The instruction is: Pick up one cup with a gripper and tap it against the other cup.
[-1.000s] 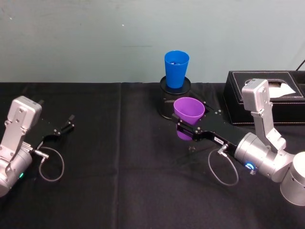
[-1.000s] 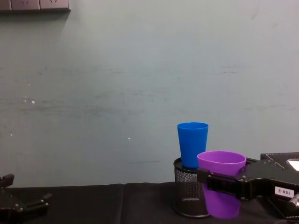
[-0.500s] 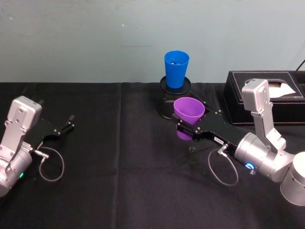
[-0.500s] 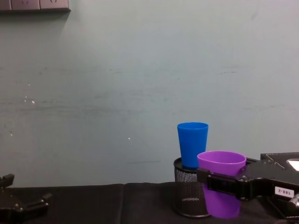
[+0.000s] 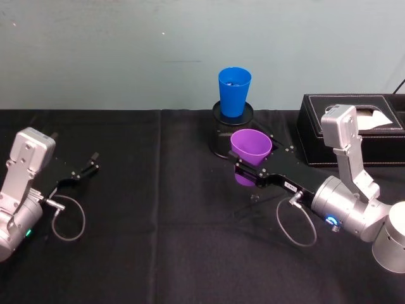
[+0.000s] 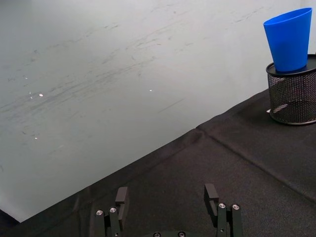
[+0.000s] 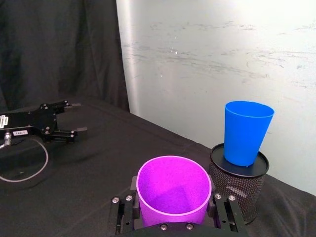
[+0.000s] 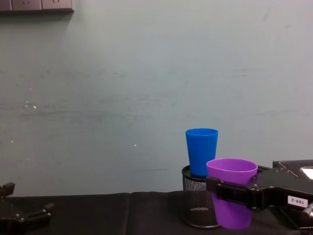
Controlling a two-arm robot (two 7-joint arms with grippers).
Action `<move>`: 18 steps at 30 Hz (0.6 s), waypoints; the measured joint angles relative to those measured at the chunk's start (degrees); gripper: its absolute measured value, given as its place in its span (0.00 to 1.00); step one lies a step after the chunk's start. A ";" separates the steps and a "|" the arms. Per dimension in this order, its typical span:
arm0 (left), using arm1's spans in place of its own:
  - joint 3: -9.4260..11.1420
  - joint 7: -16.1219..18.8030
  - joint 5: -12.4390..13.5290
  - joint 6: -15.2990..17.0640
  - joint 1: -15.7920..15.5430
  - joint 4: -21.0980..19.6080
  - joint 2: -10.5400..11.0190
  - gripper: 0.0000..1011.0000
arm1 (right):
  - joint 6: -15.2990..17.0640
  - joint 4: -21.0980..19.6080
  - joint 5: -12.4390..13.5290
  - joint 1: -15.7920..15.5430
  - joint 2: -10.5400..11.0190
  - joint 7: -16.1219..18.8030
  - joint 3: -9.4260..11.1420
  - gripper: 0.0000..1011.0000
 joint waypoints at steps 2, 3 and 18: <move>0.00 0.00 0.00 0.00 0.00 0.00 0.00 0.99 | 0.00 0.00 0.00 0.00 0.00 0.00 0.00 0.73; 0.00 0.00 0.00 0.00 0.00 0.00 0.00 0.99 | 0.00 0.00 0.00 0.00 0.00 0.00 0.00 0.73; 0.00 0.00 0.00 0.00 0.00 0.00 0.00 0.99 | 0.00 0.00 0.00 0.00 0.00 0.00 0.00 0.73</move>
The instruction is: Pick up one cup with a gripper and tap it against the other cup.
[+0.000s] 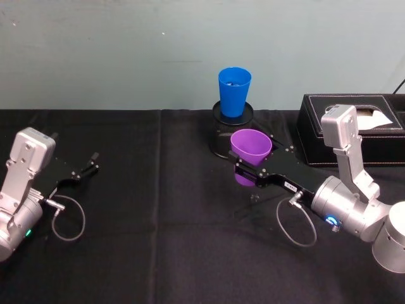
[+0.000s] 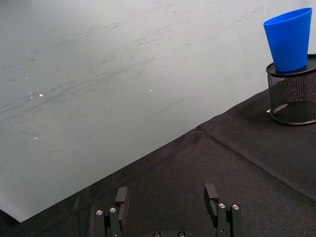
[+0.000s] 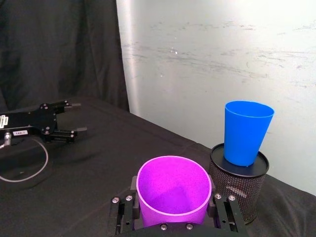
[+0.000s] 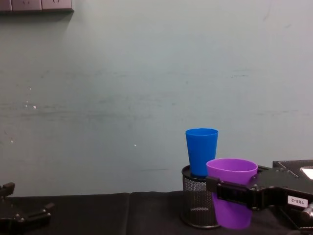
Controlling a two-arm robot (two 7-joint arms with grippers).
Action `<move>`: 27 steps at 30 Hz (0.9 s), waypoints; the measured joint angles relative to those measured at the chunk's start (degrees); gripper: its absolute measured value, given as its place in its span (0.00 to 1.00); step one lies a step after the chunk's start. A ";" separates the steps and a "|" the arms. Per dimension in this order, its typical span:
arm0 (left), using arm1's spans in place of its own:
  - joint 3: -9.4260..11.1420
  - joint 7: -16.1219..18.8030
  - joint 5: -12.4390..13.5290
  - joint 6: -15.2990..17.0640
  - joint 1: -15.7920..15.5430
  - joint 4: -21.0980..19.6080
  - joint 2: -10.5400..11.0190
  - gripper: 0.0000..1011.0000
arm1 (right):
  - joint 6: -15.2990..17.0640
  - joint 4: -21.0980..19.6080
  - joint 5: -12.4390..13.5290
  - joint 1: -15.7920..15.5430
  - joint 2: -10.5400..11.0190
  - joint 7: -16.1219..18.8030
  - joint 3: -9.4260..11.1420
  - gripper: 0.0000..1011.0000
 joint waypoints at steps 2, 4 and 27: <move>0.00 0.00 0.00 0.00 0.00 0.00 0.00 0.99 | 0.00 0.00 0.00 0.00 0.00 0.00 0.00 0.73; 0.00 0.00 0.00 0.00 0.00 0.00 0.00 0.99 | 0.00 0.00 0.00 0.00 0.00 0.00 0.00 0.73; 0.00 0.00 0.00 0.00 0.00 0.00 0.00 0.99 | 0.00 0.00 0.00 0.00 0.00 0.00 0.00 0.73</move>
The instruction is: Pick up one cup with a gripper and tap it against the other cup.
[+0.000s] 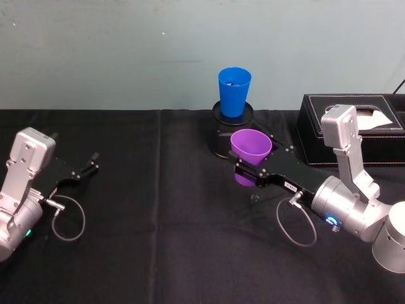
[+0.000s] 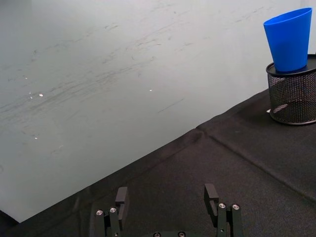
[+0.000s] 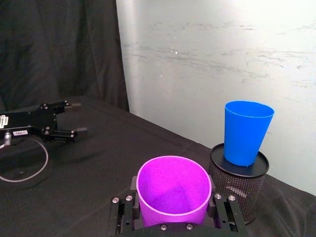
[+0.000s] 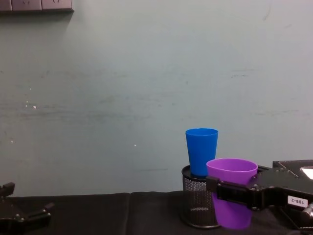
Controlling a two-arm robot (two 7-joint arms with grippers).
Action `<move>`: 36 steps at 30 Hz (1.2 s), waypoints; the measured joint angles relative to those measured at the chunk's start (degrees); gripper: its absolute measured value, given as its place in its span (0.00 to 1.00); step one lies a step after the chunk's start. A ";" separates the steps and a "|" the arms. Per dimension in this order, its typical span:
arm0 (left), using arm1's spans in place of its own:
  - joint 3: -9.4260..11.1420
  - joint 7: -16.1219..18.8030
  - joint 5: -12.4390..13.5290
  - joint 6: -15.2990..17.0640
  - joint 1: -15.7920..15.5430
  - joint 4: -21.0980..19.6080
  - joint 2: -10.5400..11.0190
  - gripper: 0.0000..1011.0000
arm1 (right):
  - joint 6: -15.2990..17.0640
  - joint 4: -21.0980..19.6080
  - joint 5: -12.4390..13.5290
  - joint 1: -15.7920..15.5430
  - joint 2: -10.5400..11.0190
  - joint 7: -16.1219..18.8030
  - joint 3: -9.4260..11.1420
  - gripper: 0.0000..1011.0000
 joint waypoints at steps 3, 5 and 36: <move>0.00 0.00 0.00 0.00 0.00 0.00 0.00 0.99 | 0.00 0.00 0.00 0.00 0.00 0.00 0.00 0.73; 0.00 0.00 0.00 0.00 0.00 0.00 0.00 0.99 | 0.00 0.00 0.00 0.00 0.00 0.00 0.00 0.73; 0.00 0.00 0.00 0.00 0.00 0.00 0.00 0.99 | 0.00 0.00 0.00 0.00 0.00 0.00 0.00 0.73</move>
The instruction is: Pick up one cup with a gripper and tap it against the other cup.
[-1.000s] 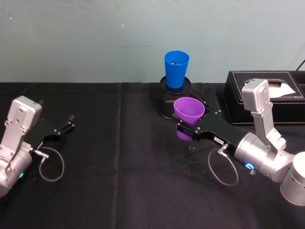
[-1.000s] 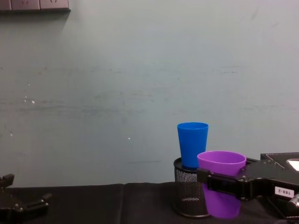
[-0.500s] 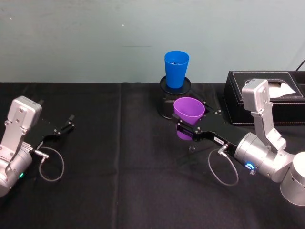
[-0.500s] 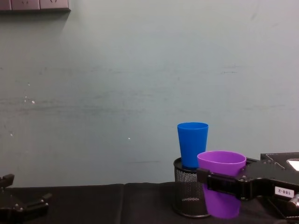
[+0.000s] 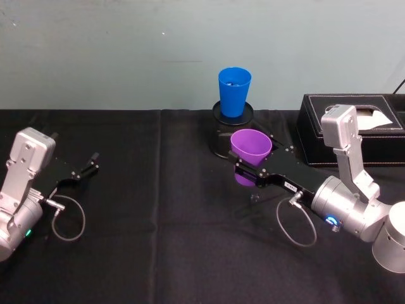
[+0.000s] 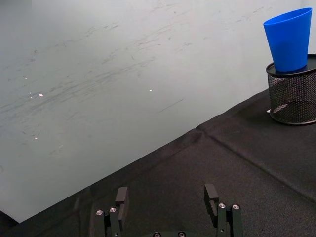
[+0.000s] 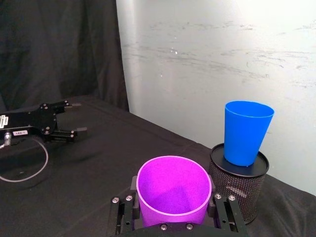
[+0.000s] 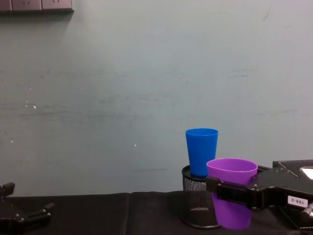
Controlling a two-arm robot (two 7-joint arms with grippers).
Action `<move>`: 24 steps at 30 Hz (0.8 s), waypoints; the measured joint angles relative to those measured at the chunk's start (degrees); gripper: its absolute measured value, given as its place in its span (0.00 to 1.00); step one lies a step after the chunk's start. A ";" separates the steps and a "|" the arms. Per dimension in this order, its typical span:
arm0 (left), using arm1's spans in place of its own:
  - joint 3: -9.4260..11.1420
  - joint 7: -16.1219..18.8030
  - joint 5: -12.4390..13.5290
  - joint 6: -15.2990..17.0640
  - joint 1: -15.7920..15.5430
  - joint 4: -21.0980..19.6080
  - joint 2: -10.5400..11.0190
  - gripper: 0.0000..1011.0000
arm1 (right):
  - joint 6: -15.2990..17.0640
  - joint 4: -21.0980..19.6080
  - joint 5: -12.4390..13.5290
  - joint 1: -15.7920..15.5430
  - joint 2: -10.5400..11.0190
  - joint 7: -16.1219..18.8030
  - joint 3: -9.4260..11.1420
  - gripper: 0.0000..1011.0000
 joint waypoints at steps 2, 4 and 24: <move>0.00 0.00 0.00 0.00 0.00 0.00 0.00 0.99 | 0.00 0.00 0.00 0.00 0.00 0.00 0.00 0.73; 0.00 0.00 0.00 0.00 0.00 0.00 0.00 0.99 | 0.00 0.00 0.00 0.00 0.00 0.00 0.00 0.73; 0.00 0.00 0.00 0.00 0.00 0.00 0.00 0.99 | 0.00 0.00 0.00 0.00 0.00 0.00 0.00 0.73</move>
